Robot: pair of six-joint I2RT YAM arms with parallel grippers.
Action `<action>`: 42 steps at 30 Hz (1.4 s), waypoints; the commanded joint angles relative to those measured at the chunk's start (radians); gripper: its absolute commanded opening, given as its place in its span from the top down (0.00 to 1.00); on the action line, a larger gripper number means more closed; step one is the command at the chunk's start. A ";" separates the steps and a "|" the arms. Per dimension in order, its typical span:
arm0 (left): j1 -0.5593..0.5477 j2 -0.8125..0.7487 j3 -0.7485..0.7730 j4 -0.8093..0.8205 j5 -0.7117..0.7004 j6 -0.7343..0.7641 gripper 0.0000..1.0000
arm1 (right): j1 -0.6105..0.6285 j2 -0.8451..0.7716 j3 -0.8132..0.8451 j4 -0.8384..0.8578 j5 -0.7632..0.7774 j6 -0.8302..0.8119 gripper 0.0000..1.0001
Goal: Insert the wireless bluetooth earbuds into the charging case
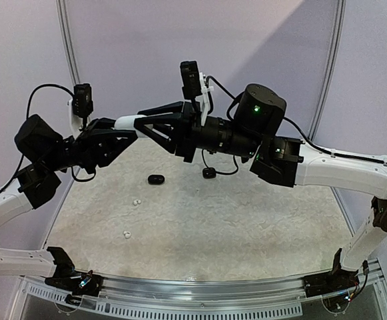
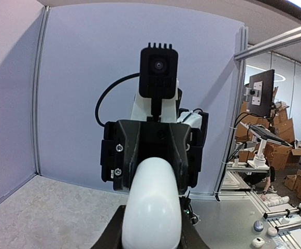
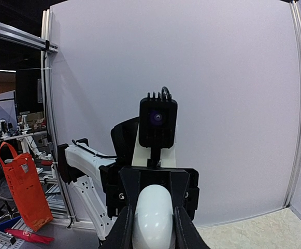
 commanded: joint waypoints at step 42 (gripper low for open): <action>0.013 -0.012 -0.038 0.043 -0.020 -0.045 0.60 | -0.005 -0.008 -0.029 0.098 0.014 0.008 1.00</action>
